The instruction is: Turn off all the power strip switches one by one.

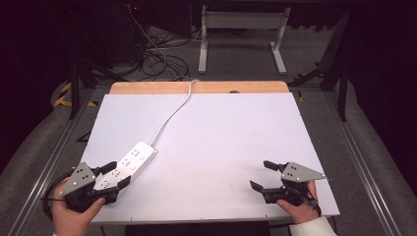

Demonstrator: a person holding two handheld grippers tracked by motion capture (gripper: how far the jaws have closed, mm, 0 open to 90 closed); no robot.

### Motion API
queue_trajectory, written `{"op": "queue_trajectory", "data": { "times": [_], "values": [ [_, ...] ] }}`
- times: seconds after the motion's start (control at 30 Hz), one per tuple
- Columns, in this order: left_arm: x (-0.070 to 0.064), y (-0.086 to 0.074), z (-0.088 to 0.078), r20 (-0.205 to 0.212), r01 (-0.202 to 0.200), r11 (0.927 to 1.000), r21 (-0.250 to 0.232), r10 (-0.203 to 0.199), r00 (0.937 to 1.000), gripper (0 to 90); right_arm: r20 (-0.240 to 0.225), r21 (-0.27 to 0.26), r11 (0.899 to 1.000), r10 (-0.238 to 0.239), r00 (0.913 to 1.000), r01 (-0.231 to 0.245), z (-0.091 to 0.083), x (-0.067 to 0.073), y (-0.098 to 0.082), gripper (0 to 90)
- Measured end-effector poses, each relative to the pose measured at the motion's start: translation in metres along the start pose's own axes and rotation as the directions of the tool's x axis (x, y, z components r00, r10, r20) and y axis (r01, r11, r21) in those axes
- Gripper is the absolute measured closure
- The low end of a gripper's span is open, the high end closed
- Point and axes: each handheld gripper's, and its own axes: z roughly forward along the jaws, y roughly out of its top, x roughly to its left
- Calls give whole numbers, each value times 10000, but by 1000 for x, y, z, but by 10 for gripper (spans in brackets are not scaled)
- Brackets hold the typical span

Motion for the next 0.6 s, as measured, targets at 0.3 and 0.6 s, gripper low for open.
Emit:
{"op": "queue_trajectory", "data": {
  "times": [0.3,0.6],
  "values": [
    [3,2,-5,148,-258,9984,496,251,9996,449,-24,-16,10000,12,10000,-12,0,0,0,194],
    [3,5,-11,270,-328,9911,1289,296,9992,867,-28,-45,10000,12,10000,-12,0,0,0,194]
  ]
}}
